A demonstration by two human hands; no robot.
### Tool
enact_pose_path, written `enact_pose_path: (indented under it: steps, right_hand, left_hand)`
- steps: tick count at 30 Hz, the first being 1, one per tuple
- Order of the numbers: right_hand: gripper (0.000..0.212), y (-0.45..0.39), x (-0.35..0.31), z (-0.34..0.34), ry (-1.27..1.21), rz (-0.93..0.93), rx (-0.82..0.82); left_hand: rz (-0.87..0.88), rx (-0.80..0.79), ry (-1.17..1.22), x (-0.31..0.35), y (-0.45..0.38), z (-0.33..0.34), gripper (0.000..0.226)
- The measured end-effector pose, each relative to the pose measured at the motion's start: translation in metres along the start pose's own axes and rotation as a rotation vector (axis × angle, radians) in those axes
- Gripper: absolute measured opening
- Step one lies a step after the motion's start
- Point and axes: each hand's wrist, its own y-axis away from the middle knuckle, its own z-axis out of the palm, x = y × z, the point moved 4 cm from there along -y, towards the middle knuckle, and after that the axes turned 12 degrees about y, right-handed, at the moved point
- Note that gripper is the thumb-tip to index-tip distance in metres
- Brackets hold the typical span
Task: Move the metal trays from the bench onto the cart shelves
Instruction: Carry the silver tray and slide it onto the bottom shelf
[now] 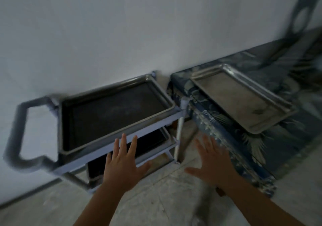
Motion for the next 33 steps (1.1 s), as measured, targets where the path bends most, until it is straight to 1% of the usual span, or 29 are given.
enact_pose_path:
  steps: [2, 5, 9, 15, 19, 22, 28, 33]
  right_hand:
    - [0.121, 0.022, 0.024, -0.004, 0.004, 0.09, -0.002]
    - [0.122, 0.056, 0.064, -0.008, -0.005, 0.214, -0.009]
    - [0.123, 0.102, 0.124, -0.008, -0.035, 0.377, -0.025]
    - [0.117, 0.158, 0.216, 0.018, -0.104, 0.55, -0.032]
    - [0.118, 0.183, 0.279, 0.03, -0.115, 0.577, -0.02]
    - [0.121, 0.19, 0.326, 0.035, -0.122, 0.553, -0.008]
    - [0.114, 0.197, 0.409, 0.049, -0.136, 0.558, 0.009]
    - [0.119, 0.189, 0.464, 0.065, -0.161, 0.566, -0.024]
  left_hand:
    - [0.107, -0.057, 0.0, 0.032, -0.013, 0.005, 0.105]
    - [0.264, -0.099, 0.007, 0.099, -0.023, 0.011, 0.117]
    - [0.47, -0.13, 0.018, 0.19, -0.021, 0.029, 0.11]
    - [0.651, -0.166, -0.013, 0.307, -0.017, 0.076, 0.107]
    - [0.694, -0.157, -0.035, 0.379, -0.009, 0.109, 0.11]
    - [0.695, -0.153, -0.037, 0.424, -0.005, 0.13, 0.113]
    - [0.662, -0.165, -0.085, 0.486, -0.002, 0.163, 0.112]
    - [0.672, -0.207, -0.136, 0.534, -0.019, 0.186, 0.109]
